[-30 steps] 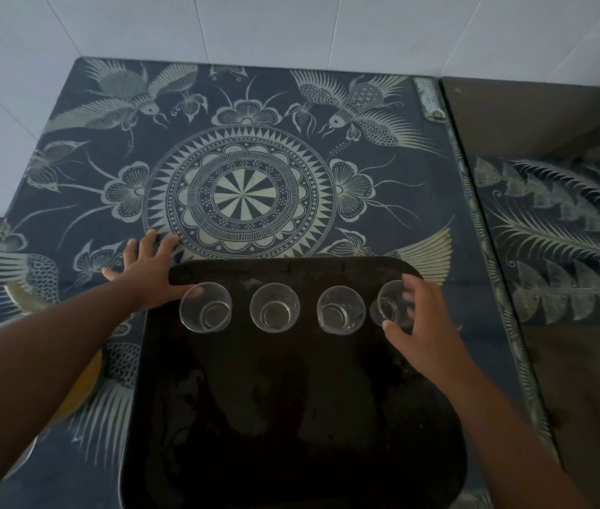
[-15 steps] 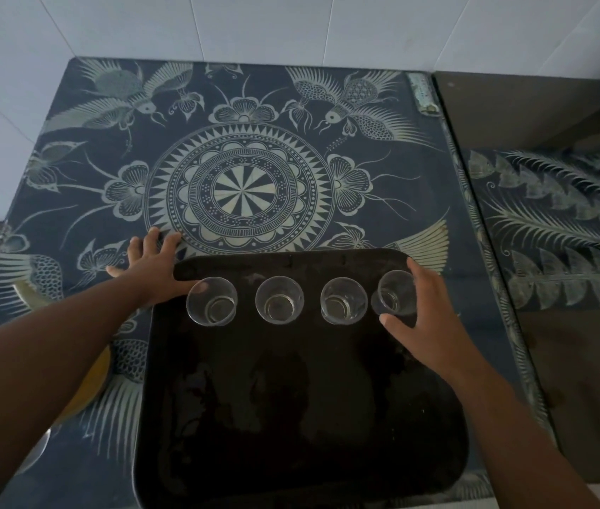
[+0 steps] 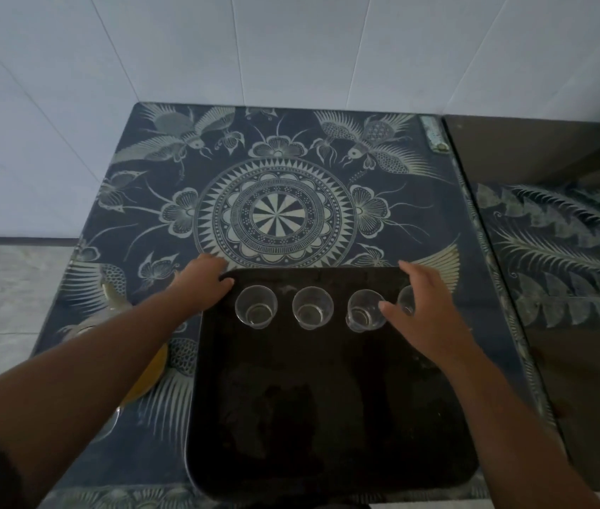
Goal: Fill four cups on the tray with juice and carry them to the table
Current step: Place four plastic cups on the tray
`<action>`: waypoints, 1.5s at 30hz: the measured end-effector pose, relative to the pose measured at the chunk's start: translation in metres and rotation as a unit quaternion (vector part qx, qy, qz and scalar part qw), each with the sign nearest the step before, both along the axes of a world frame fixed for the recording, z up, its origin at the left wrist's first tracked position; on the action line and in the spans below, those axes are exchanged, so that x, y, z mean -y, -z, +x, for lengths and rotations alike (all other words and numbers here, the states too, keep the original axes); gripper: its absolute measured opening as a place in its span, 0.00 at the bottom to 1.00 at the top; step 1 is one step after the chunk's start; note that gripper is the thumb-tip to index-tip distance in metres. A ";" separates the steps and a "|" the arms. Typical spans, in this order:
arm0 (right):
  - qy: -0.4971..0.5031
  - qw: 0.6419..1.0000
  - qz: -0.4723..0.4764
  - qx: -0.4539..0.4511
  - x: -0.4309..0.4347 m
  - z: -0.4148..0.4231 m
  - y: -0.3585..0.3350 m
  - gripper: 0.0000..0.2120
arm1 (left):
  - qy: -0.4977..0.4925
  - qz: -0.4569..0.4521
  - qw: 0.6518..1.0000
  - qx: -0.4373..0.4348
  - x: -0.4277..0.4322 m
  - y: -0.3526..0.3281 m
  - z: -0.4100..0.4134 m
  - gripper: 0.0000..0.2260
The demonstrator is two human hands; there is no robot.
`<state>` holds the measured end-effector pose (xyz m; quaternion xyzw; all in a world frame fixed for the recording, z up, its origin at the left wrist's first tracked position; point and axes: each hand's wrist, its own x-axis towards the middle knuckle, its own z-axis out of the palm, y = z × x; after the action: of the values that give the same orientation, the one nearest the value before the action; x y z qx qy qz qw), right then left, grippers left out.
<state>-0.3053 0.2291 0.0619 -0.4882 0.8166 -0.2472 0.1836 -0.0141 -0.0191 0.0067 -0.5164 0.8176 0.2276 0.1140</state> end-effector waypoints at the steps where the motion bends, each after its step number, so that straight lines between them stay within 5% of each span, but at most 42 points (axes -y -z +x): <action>1: -0.017 1.000 0.003 -0.006 0.005 0.007 -0.001 0.36 | -0.008 -0.012 0.999 -0.032 -0.008 -0.006 -0.001 0.17; 6: -0.084 0.996 0.043 -0.007 0.029 0.047 0.002 0.37 | -0.085 -0.009 0.983 -0.162 -0.061 -0.029 -0.001 0.17; 13: -0.179 0.973 0.108 -0.099 0.056 0.079 0.013 0.42 | 0.012 -0.002 0.990 -0.138 -0.089 -0.023 0.001 0.39; 18: -0.217 0.954 0.149 -0.143 0.069 0.083 0.023 0.44 | 0.034 -0.001 0.992 -0.120 -0.092 -0.020 -0.010 0.45; 45: -0.177 0.975 0.129 -0.029 0.008 0.134 0.038 0.39 | 0.030 0.046 0.981 -0.186 -0.108 -0.011 0.001 0.40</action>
<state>-0.1711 0.2212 0.0244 -0.6044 0.7472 -0.0890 0.2618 -0.0126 0.0889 0.0179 -0.4348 0.8281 0.3538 -0.0100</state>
